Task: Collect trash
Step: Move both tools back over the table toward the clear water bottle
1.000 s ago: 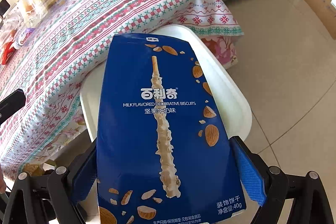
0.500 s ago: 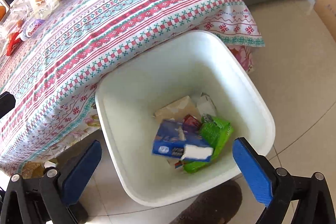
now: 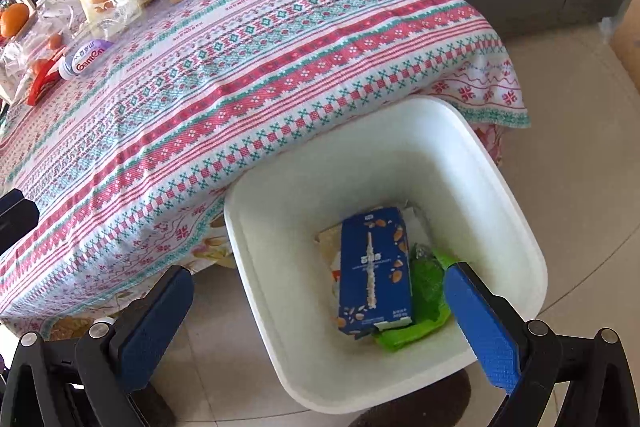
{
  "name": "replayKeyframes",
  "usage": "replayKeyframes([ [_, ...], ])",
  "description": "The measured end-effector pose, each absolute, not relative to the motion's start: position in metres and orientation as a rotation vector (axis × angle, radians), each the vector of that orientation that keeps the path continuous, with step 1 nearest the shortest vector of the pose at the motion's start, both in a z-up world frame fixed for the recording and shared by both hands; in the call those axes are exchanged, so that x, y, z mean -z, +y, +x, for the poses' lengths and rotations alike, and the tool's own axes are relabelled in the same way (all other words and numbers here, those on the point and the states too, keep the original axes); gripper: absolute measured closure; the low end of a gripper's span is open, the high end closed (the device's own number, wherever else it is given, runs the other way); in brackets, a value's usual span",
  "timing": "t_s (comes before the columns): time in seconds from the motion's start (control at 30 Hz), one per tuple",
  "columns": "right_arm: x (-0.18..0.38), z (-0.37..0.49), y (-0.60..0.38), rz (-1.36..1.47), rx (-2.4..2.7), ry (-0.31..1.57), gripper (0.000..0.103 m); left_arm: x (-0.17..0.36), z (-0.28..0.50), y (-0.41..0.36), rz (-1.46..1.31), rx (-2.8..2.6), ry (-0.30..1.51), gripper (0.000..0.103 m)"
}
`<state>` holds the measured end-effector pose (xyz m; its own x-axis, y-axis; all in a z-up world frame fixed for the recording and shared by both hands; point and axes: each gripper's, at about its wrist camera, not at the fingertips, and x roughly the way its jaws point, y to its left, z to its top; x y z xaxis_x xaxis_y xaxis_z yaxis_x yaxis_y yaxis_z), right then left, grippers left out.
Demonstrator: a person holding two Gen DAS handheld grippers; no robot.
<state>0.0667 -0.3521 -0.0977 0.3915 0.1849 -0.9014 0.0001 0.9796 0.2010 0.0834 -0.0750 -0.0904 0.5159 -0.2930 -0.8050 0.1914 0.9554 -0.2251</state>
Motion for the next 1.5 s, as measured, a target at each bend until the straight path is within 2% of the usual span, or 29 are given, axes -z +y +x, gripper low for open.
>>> replayKeyframes([
  [0.5, 0.067, 0.088, -0.291, 0.134, -0.203, 1.111, 0.000, 0.083, 0.079, -0.017, -0.145, 0.215, 0.966, 0.000],
  [0.9, 0.046, 0.107, -0.240, 0.086, -0.261, 1.055, 0.000, 0.058, 0.078, 0.032, -0.057, 0.112, 0.911, 0.000],
  [1.07, 0.027, 0.115, -0.218, 0.078, -0.279, 0.979, 0.000, 0.042, 0.082, 0.048, -0.034, 0.086, 0.887, 0.000],
  [1.33, -0.013, 0.129, -0.186, 0.044, -0.281, 0.727, 0.000, 0.017, 0.094, 0.081, -0.011, 0.035, 0.823, 0.000],
  [1.5, 0.000, 0.163, -0.170, 0.073, -0.290, 0.773, 0.000, 0.030, 0.112, 0.098, -0.082, 0.046, 0.842, 0.000],
])
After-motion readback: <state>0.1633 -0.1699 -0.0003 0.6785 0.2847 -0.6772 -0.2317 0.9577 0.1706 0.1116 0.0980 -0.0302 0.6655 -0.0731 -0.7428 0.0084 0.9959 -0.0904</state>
